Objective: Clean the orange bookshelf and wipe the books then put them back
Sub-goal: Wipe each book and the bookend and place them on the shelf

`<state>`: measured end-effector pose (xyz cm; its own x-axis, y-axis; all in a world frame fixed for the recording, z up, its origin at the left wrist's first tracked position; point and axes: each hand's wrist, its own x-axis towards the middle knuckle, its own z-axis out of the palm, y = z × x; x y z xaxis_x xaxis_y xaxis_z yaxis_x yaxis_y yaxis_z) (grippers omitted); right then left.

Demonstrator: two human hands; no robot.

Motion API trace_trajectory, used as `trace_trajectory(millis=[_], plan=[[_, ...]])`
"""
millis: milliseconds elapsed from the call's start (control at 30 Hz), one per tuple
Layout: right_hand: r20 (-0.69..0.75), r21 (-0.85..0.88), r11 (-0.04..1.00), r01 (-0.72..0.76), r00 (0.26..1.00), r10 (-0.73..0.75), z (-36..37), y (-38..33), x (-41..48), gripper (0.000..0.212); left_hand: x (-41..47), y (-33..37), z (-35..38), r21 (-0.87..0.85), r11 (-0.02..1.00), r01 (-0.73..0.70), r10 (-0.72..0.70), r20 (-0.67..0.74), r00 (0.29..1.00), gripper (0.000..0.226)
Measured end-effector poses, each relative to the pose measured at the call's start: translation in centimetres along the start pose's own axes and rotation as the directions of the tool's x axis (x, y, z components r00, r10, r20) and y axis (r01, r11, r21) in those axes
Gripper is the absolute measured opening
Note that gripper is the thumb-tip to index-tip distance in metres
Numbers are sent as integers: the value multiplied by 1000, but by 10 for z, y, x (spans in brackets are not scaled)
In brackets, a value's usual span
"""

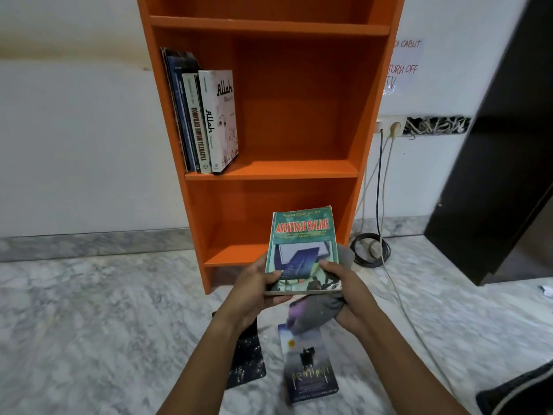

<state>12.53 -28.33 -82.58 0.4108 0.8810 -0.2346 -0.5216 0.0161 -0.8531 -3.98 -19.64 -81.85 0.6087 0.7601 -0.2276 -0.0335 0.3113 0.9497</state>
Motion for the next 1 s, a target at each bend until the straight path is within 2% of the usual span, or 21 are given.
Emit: trace_trajectory(millis=[33,67,100,133,200,267,300,333,367,400,433,500,567,667,733,833,900,1000], plan=[[-51,-113,992,48,997,-54,2,-1,1,16,0,0,3,141,989,-33,39,-40,998,47],[-85,-228,969,94,990,-116,5,0,3,19,-2,1,6,269,961,-65,86,-66,994,46],[-93,-334,931,147,978,-188,7,3,3,24,-2,2,9,350,931,-100,135,-78,988,52],[-66,-440,876,198,965,-252,11,7,-1,26,-3,3,12,328,938,-112,145,-79,986,63],[53,-600,737,312,934,-353,22,19,-9,20,2,5,18,134,979,-151,159,-51,986,77],[222,-683,569,459,872,-436,33,37,-18,9,4,6,18,-50,985,-165,161,-88,983,91],[309,-704,477,525,832,-460,40,45,-22,11,3,4,14,-166,972,-165,148,-108,983,96],[372,-706,418,572,802,-468,44,53,-26,19,3,1,9,-269,945,-185,163,-101,981,83],[417,-697,391,601,783,-461,46,59,-28,29,2,2,9,-351,918,-184,146,-133,980,55],[446,-690,377,618,773,-451,48,65,-30,39,5,1,10,-410,897,-164,111,-152,982,38],[469,-680,380,627,771,-432,50,69,-32,47,4,3,9,-459,877,-141,85,-140,986,35],[482,-676,418,607,793,-373,52,76,-35,61,-3,1,8,-479,870,-114,72,-106,992,49],[421,-727,399,558,822,-382,53,78,-35,68,-13,-3,17,-523,851,-58,39,-46,998,49],[289,-745,360,562,758,-585,55,65,-28,61,-24,-10,33,-517,855,-40,72,42,997,56],[207,-780,312,542,694,-690,52,50,-17,56,-27,-10,38,-503,863,-46,101,83,991,51],[127,-847,246,471,628,-768,46,32,0,43,-27,-8,42,-497,866,-47,130,133,983,40],[46,-860,289,420,629,-776,40,29,12,43,-25,-7,40,-507,860,-64,147,125,981,36],[-83,-810,466,357,716,-693,29,31,20,50,-19,-2,33,-522,843,-132,213,98,972,30]])
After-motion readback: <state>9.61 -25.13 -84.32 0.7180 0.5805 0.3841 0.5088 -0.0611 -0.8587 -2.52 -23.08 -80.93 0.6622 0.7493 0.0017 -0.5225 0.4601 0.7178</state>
